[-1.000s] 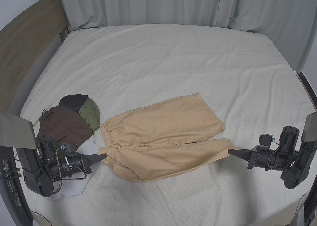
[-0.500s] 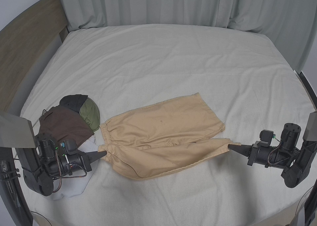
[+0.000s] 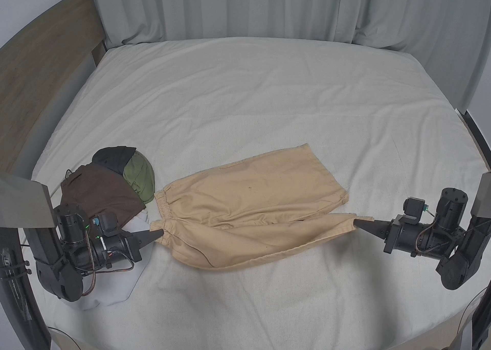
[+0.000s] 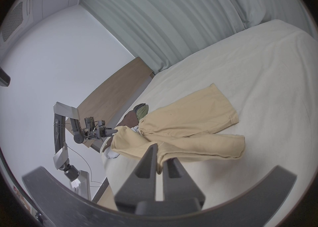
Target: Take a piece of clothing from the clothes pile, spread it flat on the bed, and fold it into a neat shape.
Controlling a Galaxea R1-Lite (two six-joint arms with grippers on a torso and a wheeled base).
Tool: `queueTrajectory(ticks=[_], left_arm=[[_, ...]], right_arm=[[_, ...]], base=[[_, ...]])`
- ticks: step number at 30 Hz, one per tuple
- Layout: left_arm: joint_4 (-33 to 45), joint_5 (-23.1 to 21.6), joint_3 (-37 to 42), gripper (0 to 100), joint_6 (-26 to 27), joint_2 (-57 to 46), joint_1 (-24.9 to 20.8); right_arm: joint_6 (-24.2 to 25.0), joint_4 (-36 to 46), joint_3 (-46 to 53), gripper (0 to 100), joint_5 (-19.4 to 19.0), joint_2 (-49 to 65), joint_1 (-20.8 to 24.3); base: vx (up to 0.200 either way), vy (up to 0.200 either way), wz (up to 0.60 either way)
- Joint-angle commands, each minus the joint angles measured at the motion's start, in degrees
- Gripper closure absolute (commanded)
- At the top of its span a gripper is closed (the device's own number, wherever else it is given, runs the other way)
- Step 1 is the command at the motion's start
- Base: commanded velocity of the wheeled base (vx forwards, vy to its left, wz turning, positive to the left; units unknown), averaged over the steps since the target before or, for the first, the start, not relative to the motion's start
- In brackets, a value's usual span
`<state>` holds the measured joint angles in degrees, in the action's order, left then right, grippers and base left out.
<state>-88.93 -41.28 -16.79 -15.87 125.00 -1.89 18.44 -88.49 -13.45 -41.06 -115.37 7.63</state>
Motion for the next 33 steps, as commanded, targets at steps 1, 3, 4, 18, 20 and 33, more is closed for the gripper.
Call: queueTrajectory(ticks=[1,3,4,18,20,33], left_arm=[[0.0,0.9,-0.6,100,-0.1,0.2,0.0],[0.0,1.6,-0.9,100,-0.1,0.2,0.0],[0.0,1.6,-1.1,100,-0.1,0.2,0.0],[0.0,1.7,-1.9,100,-0.1,0.2,0.2],[0.0,1.8,-2.0,100,-0.1,0.2,0.2],[0.0,3.0,-3.0,100,-1.8,0.2,0.4]], right_arm=[[0.0,-0.1,-0.8,100,1.2,0.3,0.4],[0.0,-0.2,-1.4,100,1.9,0.5,0.7],[0.0,-0.1,-1.6,100,1.9,0.9,1.0],[0.0,0.0,-4.9,100,4.4,1.4,2.3],[0.0,0.0,-5.6,100,5.2,1.2,2.5],[0.9,-0.1,-13.8,100,10.1,-3.1,4.0]], base=[[0.0,0.0,0.0],[0.0,0.0,0.0],[0.0,0.0,0.0],[0.0,0.0,0.0],[0.0,0.0,0.0],[0.0,0.0,0.0]])
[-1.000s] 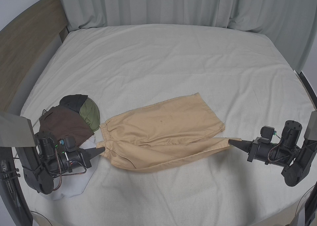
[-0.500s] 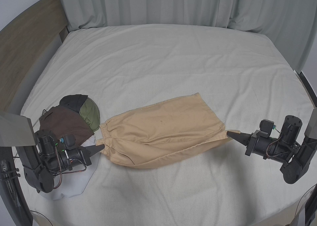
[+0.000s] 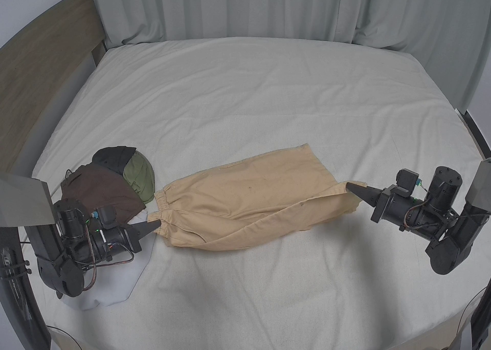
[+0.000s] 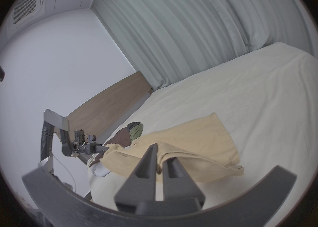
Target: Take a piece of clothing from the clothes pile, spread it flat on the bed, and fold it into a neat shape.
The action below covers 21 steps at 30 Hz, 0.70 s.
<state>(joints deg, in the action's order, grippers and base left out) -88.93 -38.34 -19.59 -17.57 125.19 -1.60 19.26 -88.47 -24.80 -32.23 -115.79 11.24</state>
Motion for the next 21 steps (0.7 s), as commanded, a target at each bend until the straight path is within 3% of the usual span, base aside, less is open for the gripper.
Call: queueTrajectory(ticks=[1,21], left_arm=[[0.0,0.2,-0.4,100,-0.1,0.0,0.1],[0.0,3.7,-3.1,100,-3.1,0.3,0.0]], right_arm=[[0.2,0.0,-3.2,100,1.7,-3.5,0.4],[2.2,-0.1,-11.1,100,2.1,-5.2,0.4]], base=[[0.0,0.0,0.0],[0.0,0.0,0.0]])
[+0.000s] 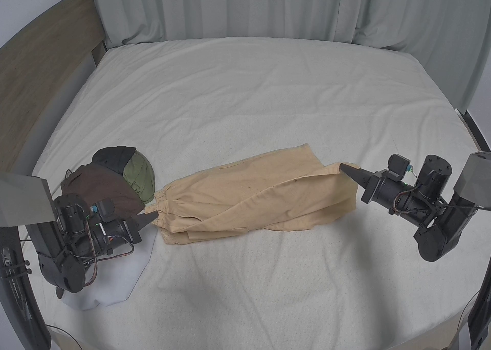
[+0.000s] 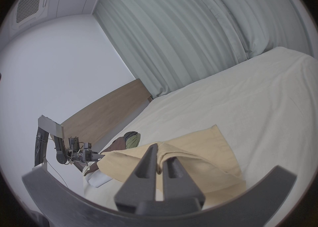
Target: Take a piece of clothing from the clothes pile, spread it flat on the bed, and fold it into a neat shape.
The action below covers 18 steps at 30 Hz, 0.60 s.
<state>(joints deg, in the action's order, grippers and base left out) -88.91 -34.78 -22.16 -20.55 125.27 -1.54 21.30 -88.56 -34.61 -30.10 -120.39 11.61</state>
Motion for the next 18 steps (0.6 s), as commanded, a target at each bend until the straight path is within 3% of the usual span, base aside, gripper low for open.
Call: queueTrajectory(ticks=[1,18], left_arm=[[0.0,0.2,-0.8,100,-0.1,0.2,0.0],[0.0,3.2,-2.4,100,-2.9,0.6,-0.5]], right_arm=[[0.2,0.0,-1.7,100,0.0,-0.9,0.0],[2.5,0.1,-12.3,100,3.0,-5.6,-0.4]], base=[[0.0,0.0,0.0],[0.0,0.0,0.0]])
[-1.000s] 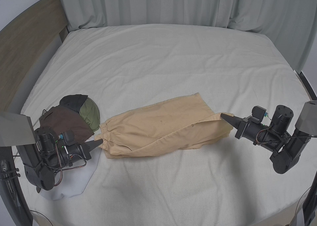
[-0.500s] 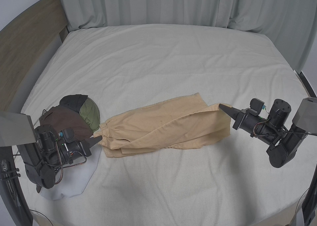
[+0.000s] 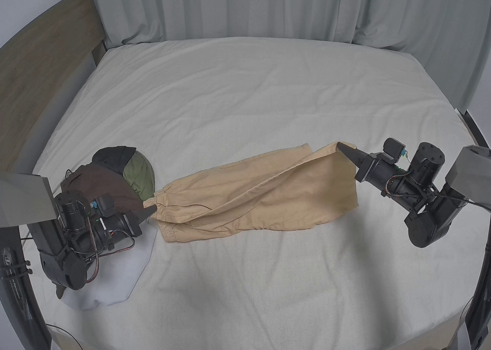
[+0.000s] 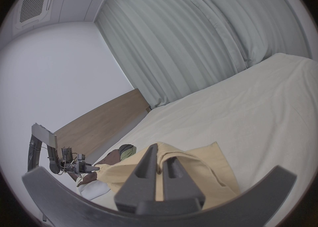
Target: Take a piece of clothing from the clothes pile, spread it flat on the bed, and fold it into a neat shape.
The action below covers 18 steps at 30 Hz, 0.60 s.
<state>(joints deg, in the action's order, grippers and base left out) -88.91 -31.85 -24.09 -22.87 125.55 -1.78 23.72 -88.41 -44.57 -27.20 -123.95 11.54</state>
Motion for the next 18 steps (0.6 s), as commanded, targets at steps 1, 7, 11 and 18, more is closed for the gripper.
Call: queueTrajectory(ticks=[1,7,11,18], left_arm=[[0.0,0.4,-0.5,100,-0.7,0.3,-0.2],[0.0,1.6,-1.3,100,-0.9,1.4,-0.4],[0.0,2.8,-2.3,100,-1.0,2.2,-0.3],[0.0,4.6,-3.9,100,-2.8,3.6,-0.6]], right_arm=[[0.1,0.0,-2.7,100,0.1,-2.3,-0.3],[0.1,0.0,-5.7,100,0.1,-5.7,-0.6],[0.1,0.0,-8.1,100,0.1,-7.5,-0.6],[0.1,0.1,-12.3,100,1.0,-10.6,-0.6]], base=[[0.0,0.0,0.0],[0.0,0.0,0.0],[0.0,0.0,0.0],[0.0,0.0,0.0]])
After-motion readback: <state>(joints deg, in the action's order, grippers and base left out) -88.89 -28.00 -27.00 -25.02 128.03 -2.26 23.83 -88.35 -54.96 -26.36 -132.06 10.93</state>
